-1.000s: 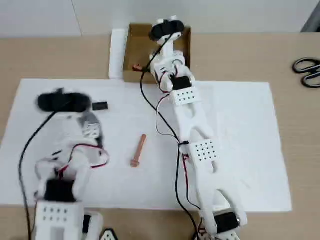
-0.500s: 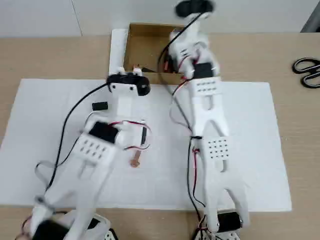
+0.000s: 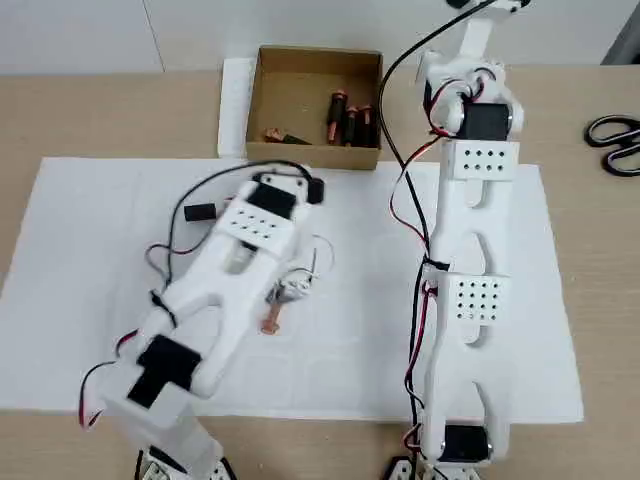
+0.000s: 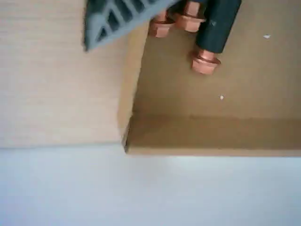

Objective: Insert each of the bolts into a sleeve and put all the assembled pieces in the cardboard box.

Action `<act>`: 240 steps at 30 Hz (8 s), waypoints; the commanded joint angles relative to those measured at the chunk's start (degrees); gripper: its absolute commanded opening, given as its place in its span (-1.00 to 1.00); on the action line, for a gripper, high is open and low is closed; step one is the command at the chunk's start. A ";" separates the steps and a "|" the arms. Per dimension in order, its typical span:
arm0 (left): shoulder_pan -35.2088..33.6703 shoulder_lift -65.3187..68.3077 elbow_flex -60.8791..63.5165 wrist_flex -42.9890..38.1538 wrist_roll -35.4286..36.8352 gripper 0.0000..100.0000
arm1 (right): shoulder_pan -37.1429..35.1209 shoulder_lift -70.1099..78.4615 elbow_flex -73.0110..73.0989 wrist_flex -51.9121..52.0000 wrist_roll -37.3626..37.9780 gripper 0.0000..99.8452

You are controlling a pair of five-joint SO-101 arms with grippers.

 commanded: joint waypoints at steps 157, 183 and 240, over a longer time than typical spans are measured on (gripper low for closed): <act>-18.81 8.26 -12.88 1.76 57.85 -0.51 | 5.32 -115.82 148.31 -17.63 13.98 -0.66; -21.54 22.86 -18.95 7.03 59.16 -0.99 | 5.23 -116.26 148.31 -17.27 13.89 -0.66; -51.96 -59.08 12.62 1.23 1.23 -0.99 | -36.97 -2.15 21.27 5.23 17.05 -0.43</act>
